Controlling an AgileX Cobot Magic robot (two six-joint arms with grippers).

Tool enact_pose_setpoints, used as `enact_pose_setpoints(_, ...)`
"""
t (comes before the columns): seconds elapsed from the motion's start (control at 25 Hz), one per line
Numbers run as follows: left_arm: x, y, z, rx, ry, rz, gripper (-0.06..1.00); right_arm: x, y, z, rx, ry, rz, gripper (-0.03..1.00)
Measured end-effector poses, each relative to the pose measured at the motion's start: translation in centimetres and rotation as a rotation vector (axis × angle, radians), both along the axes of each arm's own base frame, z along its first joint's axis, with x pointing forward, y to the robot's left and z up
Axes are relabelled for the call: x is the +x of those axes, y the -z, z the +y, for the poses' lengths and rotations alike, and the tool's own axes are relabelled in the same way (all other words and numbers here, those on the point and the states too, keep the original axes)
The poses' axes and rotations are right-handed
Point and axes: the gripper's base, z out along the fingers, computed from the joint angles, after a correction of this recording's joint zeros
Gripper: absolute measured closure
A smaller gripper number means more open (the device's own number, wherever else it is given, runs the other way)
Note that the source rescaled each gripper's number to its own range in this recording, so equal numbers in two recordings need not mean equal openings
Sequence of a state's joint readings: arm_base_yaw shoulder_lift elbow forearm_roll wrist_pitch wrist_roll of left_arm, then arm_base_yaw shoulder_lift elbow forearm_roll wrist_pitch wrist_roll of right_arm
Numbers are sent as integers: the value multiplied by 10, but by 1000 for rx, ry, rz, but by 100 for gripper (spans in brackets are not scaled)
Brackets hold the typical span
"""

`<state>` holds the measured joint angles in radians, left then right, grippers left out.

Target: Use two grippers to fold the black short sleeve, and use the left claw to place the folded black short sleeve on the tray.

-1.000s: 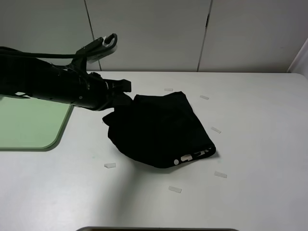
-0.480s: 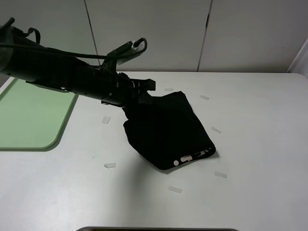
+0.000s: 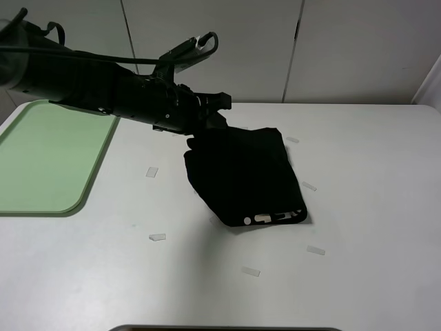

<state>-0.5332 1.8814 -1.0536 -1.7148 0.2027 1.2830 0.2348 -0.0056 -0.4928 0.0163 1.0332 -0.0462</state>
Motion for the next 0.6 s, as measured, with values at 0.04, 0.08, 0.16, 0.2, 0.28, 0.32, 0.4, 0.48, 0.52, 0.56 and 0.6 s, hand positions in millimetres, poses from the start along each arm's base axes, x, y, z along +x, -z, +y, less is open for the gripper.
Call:
enact_pose_setpoints(0.04, 0, -1, 0, -1, 1, -3, 89, 0, 0, 0, 0, 0, 0, -3)
enact_pose_setpoints(0.08, 1, -1, 0, 2, 4, -8, 89, 0, 0, 0, 0, 0, 0, -3)
enact_pose_setpoints(0.16, 1, -1, 0, 12, 12, -20, 89, 0, 0, 0, 0, 0, 0, -3)
enact_pose_setpoints(0.2, 1, -1, 0, 15, 15, -23, 89, 0, 0, 0, 0, 0, 0, -3)
enact_pose_setpoints(0.28, 4, 3, -2, 16, 20, -21, 89, 0, 0, 0, 0, 0, 0, -3)
enact_pose_setpoints(0.32, 6, 5, -4, 12, 26, -16, 89, 0, 0, 0, 0, 0, 0, -3)
enact_pose_setpoints(0.4, 9, 11, -12, 4, 44, -5, 89, 0, 0, 0, 0, 0, 0, -3)
enact_pose_setpoints(0.48, 11, 18, -22, 5, 61, 3, 89, 0, 0, 0, 0, 0, 0, -3)
enact_pose_setpoints(0.52, 12, 20, -28, 2, 70, 2, 89, 0, 0, 0, 0, 0, 0, -3)
enact_pose_setpoints(0.56, 13, 23, -34, 2, 77, 3, 89, 0, 0, 0, 0, 0, 0, -3)
enact_pose_setpoints(0.6, 14, 24, -40, -2, 86, 2, 89, 0, 0, 0, 0, 0, 0, -3)
